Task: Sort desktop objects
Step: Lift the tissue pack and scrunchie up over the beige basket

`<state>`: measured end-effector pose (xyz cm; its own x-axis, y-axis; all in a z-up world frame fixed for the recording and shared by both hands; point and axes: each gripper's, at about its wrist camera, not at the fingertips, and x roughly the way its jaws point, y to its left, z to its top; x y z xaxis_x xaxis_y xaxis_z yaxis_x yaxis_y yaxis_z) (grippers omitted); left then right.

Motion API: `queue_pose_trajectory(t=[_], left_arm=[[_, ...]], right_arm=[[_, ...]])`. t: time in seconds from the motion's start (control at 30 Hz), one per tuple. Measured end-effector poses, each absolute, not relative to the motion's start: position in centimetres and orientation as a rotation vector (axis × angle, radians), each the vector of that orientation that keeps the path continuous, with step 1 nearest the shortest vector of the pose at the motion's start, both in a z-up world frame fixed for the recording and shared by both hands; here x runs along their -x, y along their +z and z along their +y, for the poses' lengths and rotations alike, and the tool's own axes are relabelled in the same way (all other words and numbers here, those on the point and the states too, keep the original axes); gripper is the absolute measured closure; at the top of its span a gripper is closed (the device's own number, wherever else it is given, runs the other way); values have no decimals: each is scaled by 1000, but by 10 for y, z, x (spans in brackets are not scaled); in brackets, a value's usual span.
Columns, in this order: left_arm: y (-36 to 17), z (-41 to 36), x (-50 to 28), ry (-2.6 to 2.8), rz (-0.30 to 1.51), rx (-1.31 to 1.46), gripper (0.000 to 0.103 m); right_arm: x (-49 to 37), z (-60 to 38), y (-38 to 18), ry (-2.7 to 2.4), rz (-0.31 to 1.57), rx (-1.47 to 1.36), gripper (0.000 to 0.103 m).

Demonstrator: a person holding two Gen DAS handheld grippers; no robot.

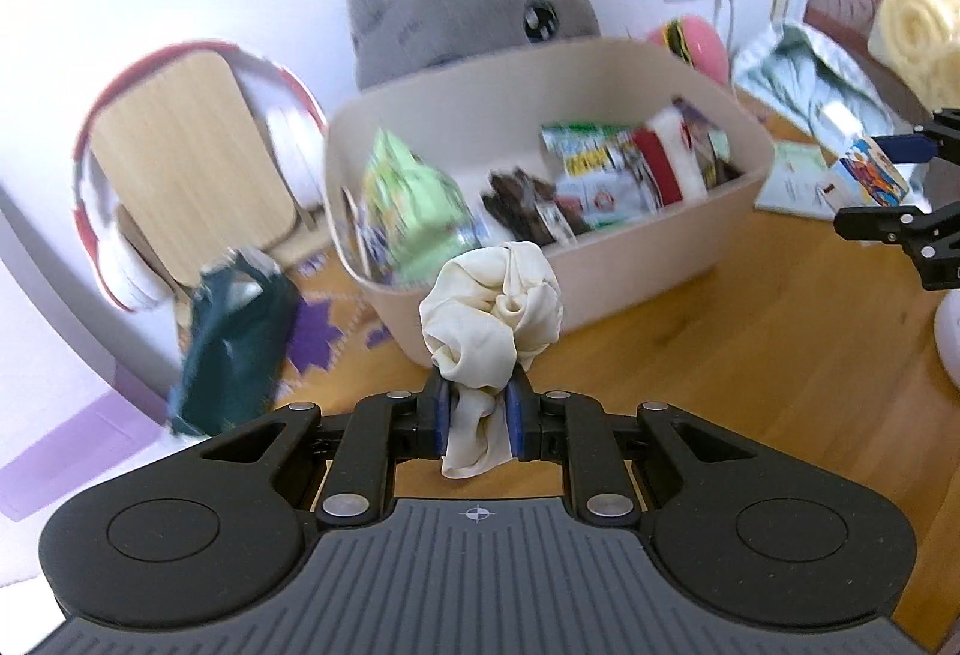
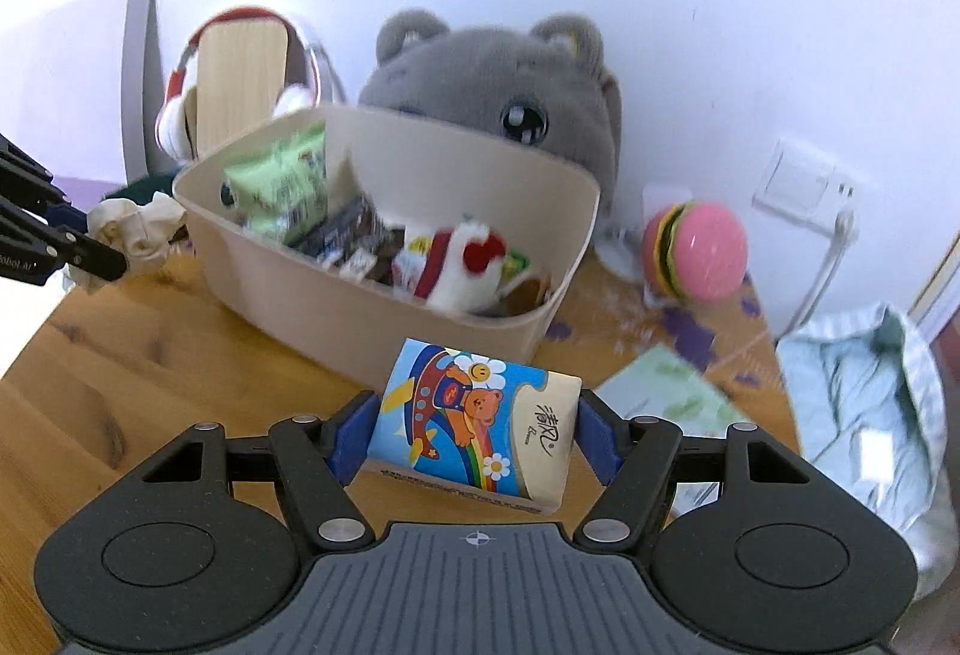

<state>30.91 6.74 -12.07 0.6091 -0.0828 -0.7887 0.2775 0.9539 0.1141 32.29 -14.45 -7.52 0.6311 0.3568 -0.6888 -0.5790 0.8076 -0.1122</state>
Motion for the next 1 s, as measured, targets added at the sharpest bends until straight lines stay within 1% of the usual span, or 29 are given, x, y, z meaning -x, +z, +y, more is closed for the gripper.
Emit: queue_pose_trajectory(t=[0.3,0.53,0.83,1.0], left_arm=[[-83,72,-330,-169,795,-232,85],[-65,60,-357,-136,740,-228,85],[-65,39,-394,-121,733,-199,85],[-75,31,-419,-96,766,-161,85]], right_arm=[[-341,-140,-36,568,602,325,35],[-366,-123,-23,573,542,320,35],[-398,-97,-7,582,493,310,35],[-417,-88,-11,588,486,293,35]])
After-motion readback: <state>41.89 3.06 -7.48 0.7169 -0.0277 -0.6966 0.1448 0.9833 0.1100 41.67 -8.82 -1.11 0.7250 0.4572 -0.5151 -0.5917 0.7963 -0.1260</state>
